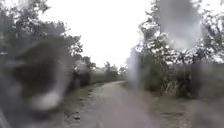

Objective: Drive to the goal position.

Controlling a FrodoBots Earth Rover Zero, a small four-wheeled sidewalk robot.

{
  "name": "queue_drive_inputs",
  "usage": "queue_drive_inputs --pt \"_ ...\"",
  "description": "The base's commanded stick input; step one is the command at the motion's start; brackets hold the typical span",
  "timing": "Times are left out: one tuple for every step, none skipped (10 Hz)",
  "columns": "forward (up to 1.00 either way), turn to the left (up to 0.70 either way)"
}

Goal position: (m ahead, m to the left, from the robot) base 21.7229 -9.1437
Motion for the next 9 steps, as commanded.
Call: queue_drive_inputs --pt "0.7 0.0" --pt "0.7 0.14" --pt "0.7 0.1" --pt "0.7 0.0" --pt "0.7 0.0" --pt "0.7 0.0" --pt "0.7 0.0" --pt "0.7 0.0" --pt "0.7 0.0"
